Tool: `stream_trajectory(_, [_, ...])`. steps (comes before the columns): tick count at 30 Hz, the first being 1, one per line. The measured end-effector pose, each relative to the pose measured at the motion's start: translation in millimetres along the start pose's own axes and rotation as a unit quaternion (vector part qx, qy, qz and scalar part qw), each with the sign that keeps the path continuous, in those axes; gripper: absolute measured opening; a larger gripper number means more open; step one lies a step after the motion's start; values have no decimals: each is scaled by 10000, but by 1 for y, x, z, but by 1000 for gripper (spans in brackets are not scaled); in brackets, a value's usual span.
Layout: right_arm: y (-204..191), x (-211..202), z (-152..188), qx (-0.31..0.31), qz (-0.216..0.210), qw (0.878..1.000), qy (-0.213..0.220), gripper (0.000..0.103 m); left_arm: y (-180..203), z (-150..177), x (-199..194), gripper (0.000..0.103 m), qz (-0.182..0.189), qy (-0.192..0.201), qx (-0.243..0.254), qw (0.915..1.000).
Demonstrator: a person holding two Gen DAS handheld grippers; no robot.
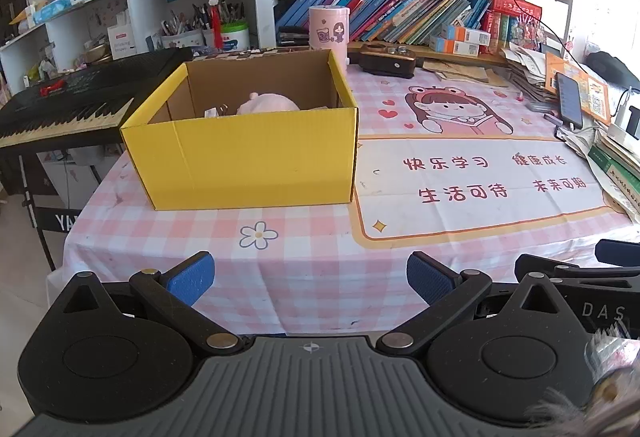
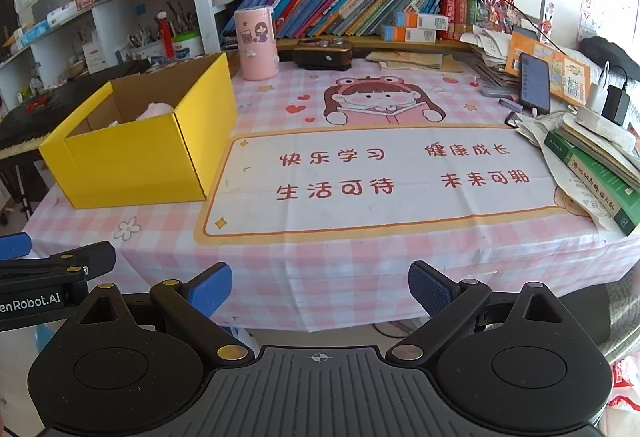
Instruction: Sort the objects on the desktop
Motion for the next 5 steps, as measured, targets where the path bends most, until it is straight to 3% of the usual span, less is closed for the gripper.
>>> stream_trajectory(5, [0,1,0,-1,-2,10000,-12,97,2,1,2,103,-8,-71,35,10000])
Point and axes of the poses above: each gripper's, at about its wrist camera, not at the fingertips, and x roughly the way its jaws point, y to its right, z to its underside, the point moved 10 cm from there along x, roughly the way its jaws point, and after that the axes turned 8 degrees about -y, right-handed, at the moved point
